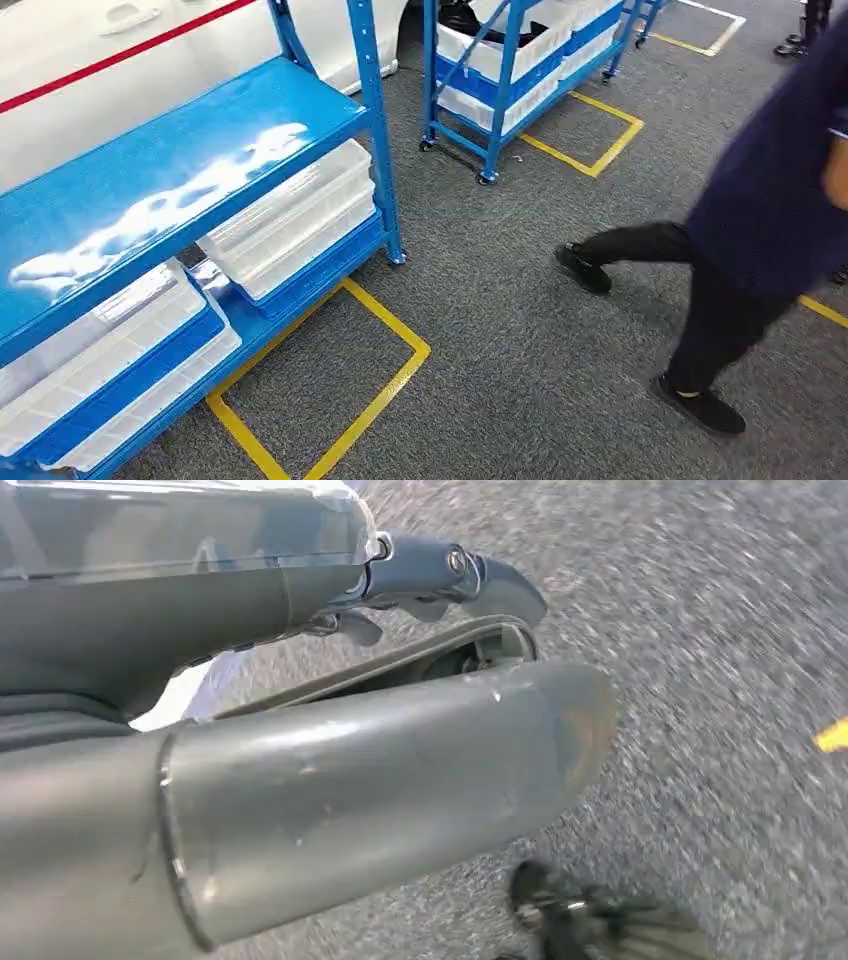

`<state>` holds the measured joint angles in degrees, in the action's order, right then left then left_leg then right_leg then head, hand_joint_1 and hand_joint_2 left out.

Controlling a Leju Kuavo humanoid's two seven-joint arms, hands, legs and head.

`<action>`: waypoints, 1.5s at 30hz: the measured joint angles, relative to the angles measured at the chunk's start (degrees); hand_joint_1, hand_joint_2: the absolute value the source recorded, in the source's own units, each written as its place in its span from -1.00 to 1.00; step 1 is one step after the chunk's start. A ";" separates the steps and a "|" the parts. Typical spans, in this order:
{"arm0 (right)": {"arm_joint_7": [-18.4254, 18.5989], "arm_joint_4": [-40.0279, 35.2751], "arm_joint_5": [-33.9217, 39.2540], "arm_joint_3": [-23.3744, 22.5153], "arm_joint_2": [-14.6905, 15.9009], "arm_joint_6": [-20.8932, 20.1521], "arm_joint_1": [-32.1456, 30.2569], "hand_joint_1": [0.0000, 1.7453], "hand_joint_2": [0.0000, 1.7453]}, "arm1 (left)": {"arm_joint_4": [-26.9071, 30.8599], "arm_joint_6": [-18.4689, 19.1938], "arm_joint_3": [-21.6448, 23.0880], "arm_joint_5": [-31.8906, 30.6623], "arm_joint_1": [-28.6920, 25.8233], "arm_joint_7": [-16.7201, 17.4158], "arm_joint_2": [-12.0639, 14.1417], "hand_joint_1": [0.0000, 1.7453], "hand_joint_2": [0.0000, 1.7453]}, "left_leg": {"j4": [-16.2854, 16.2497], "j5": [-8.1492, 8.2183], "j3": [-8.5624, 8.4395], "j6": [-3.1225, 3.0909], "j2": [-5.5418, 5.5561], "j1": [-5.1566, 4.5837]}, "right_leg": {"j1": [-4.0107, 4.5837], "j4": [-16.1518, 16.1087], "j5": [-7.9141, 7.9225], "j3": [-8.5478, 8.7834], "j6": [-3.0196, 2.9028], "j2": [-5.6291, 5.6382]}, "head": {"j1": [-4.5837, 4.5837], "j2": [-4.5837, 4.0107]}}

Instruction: Take the parts from the cabinet and place them on the table.

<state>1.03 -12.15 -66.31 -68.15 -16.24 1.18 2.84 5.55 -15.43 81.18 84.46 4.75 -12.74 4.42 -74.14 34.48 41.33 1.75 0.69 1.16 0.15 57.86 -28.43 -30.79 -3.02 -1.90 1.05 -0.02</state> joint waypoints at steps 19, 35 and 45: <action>0.81 0.00 -0.11 -0.13 0.55 0.17 0.03 -1.00 -1.00 | 0.00 0.46 1.16 -0.02 -0.32 -0.31 0.06 -1.00 -1.00 | 16.34 -7.93 -9.70 -2.36 4.54 0.28 | -1.66 2.01 -1.48 0.64 3.56 6.51 | 0.02 0.00; 1.27 0.02 1.14 -1.33 0.42 2.01 0.21 -1.00 -1.00 | -0.11 1.01 1.42 0.07 -0.39 -2.08 0.24 -1.00 -1.00 | 16.64 -5.61 -11.59 -3.01 -1.88 -1.16 | 0.81 1.15 -0.25 -0.50 0.52 -0.99 | 0.00 0.00; 1.62 0.02 1.25 -2.16 1.01 2.03 0.15 -1.00 -1.00 | -0.11 1.33 1.46 0.07 -0.95 -2.71 -0.44 -1.00 -1.00 | 19.58 -4.46 -15.91 -4.06 -0.64 -0.61 | -1.23 17.91 -5.40 -10.83 4.33 1.83 | 0.07 0.00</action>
<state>2.64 -12.13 -65.07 -70.31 -15.23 3.21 2.99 5.44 -14.10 82.64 84.52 3.80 -15.45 3.98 -54.57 30.02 25.42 -2.32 0.05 0.55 -1.08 75.77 -33.83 -41.61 1.31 -0.07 1.12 -0.02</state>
